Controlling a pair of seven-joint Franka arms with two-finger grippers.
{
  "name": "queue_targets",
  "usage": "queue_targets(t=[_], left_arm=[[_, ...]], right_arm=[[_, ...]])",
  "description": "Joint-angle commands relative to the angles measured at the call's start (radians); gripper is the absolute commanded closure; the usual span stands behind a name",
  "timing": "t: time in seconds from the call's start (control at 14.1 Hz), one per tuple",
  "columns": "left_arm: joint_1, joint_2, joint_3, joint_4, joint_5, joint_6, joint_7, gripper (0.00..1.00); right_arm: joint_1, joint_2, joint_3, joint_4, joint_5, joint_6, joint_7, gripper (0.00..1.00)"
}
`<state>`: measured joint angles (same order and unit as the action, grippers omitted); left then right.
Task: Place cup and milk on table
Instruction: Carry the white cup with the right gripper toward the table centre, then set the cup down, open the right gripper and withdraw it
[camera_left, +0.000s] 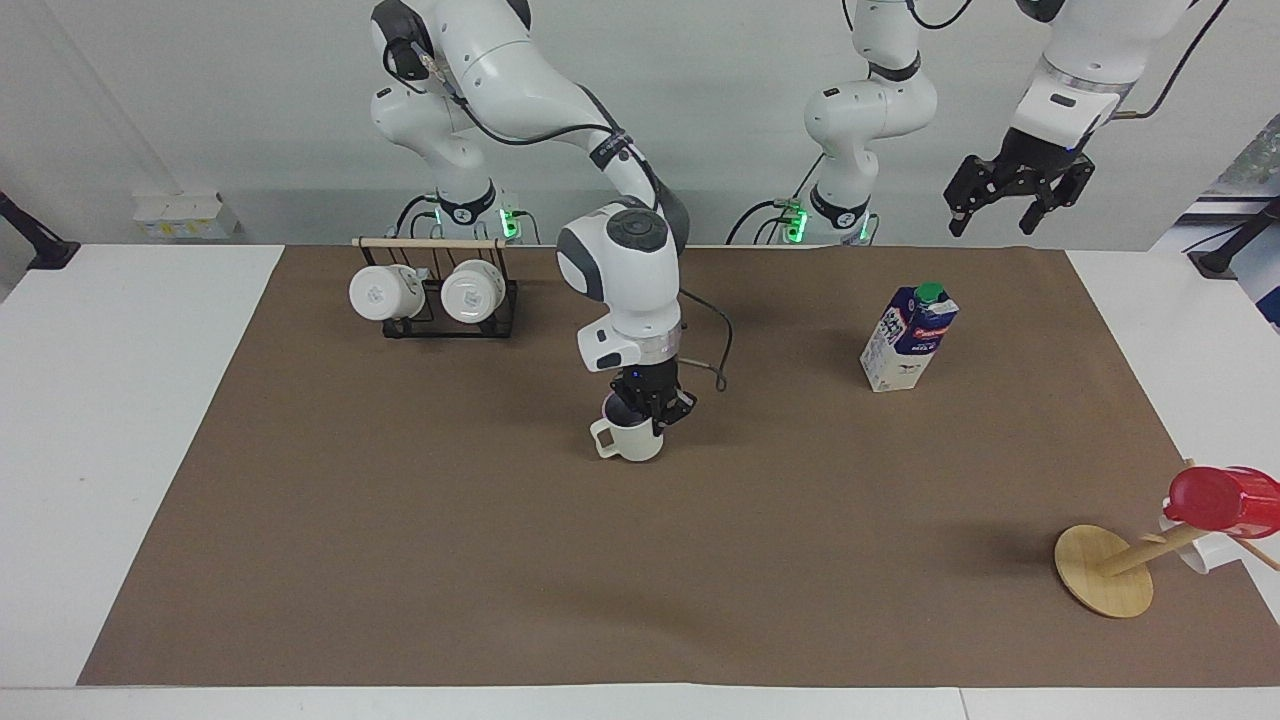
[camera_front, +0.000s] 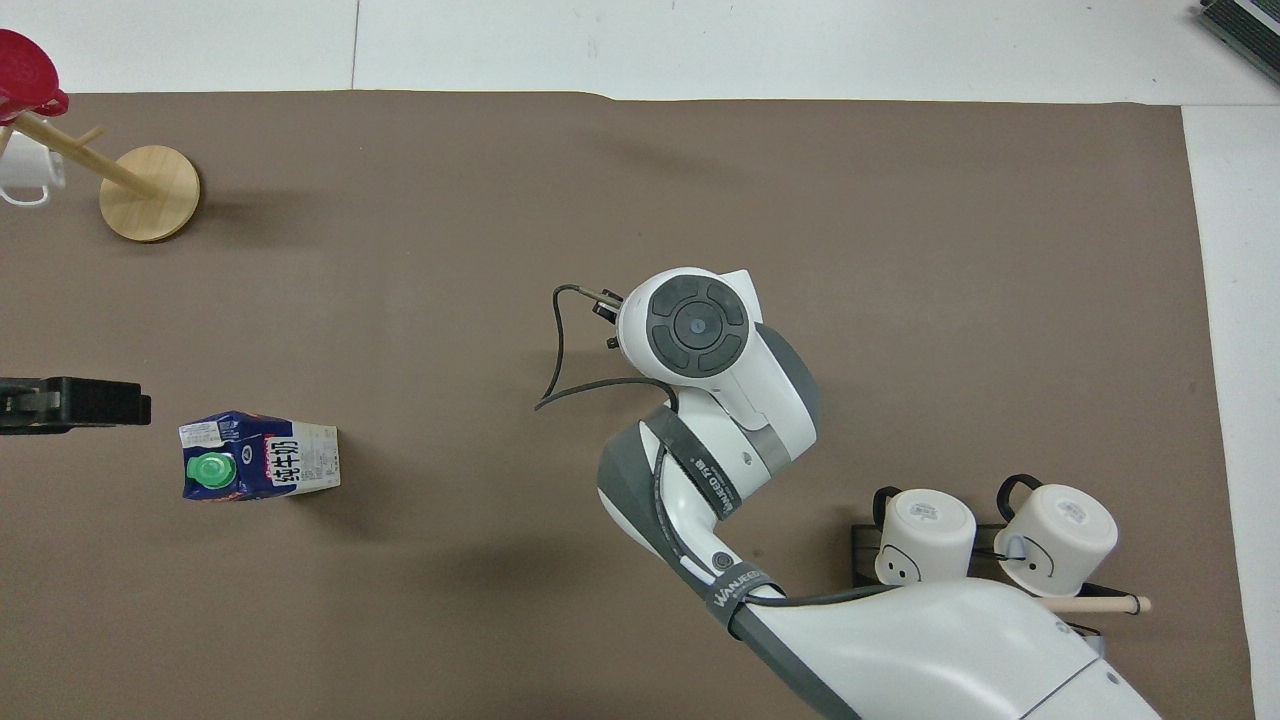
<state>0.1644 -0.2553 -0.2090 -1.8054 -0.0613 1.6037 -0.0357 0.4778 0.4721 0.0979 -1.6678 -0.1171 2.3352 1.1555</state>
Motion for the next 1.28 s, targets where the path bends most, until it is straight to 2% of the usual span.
queue_targets(t=[0.0, 0.07, 0.14, 0.21, 0.28, 0.5, 0.78, 1.2], left_arm=[[0.006, 0.007, -0.004, 0.021, 0.018, -0.024, -0.001, 0.00], [0.006, 0.008, -0.003, 0.021, 0.018, -0.022, -0.001, 0.00], [0.006, 0.008, -0.004, 0.021, 0.018, -0.024, -0.001, 0.00], [0.006, 0.007, -0.004, 0.021, 0.018, -0.024, -0.001, 0.00], [0.006, 0.007, -0.004, 0.021, 0.018, -0.024, -0.001, 0.00], [0.006, 0.007, -0.004, 0.021, 0.018, -0.024, -0.001, 0.00], [0.004, 0.007, -0.003, 0.021, 0.018, -0.024, -0.001, 0.00], [0.006, 0.007, -0.003, 0.021, 0.018, -0.024, -0.001, 0.00]], right_arm=[[-0.007, 0.000, 0.003, -0.019, -0.012, -0.007, 0.068, 0.97], [-0.008, 0.000, 0.003, -0.020, -0.012, -0.008, 0.088, 0.89], [-0.013, 0.000, 0.003, -0.020, -0.010, -0.010, 0.096, 0.65], [-0.016, 0.000, 0.003, -0.020, -0.010, -0.011, 0.096, 0.37], [-0.018, 0.000, 0.002, -0.017, -0.010, -0.013, 0.099, 0.00], [-0.018, -0.003, -0.001, -0.004, -0.018, -0.019, 0.104, 0.00], [-0.060, -0.081, -0.009, -0.007, -0.030, -0.023, 0.072, 0.00], [-0.214, -0.240, -0.009, -0.023, -0.015, -0.241, -0.253, 0.00]])
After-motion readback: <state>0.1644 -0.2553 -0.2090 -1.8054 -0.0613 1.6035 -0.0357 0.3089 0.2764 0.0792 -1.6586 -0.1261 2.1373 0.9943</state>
